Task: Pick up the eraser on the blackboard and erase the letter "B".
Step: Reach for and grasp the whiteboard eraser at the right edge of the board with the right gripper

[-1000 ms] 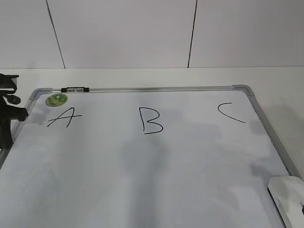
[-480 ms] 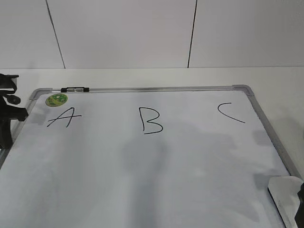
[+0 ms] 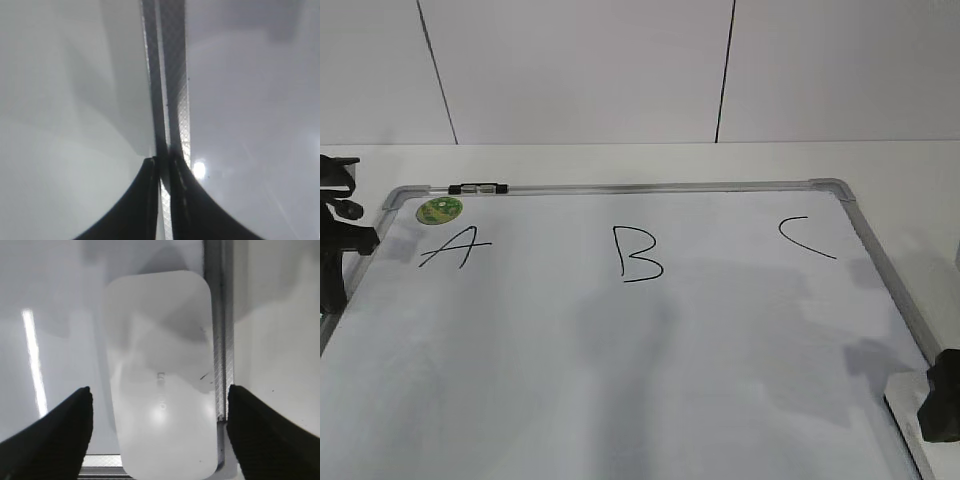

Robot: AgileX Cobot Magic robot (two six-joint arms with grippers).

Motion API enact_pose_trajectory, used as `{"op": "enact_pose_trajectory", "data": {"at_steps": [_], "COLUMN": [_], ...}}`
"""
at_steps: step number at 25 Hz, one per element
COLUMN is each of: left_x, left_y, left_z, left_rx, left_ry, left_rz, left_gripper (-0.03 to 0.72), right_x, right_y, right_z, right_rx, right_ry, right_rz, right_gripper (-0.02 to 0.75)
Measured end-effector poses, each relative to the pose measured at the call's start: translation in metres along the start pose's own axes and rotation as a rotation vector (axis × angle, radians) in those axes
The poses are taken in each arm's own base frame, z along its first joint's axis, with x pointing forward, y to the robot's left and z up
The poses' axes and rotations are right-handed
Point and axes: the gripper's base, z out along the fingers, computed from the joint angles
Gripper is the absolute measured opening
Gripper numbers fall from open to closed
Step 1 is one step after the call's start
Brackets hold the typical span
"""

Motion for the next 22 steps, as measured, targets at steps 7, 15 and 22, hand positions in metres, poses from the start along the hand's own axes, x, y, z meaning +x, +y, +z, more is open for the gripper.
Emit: {"op": "enact_pose_trajectory", "data": {"at_steps": [7, 15, 22], "left_x": [0.0, 0.0, 0.0], "left_y": [0.0, 0.0, 0.0], "left_z": [0.0, 0.0, 0.0], "left_rx": [0.002, 0.002, 0.004], "left_ry": [0.0, 0.0, 0.0], "left_rz": [-0.001, -0.001, -0.002], "left_gripper": [0.019, 0.019, 0.019], "right_x": [-0.003, -0.008, -0.009], "right_y": [-0.002, 0.0, 0.0], "right_z": [0.008, 0.026, 0.036], "right_rx": [0.036, 0.047, 0.053], "right_ry": [0.024, 0.094, 0.136], "right_rz": [-0.006, 0.005, 0.008], "right_gripper": [0.642, 0.639, 0.629]}}
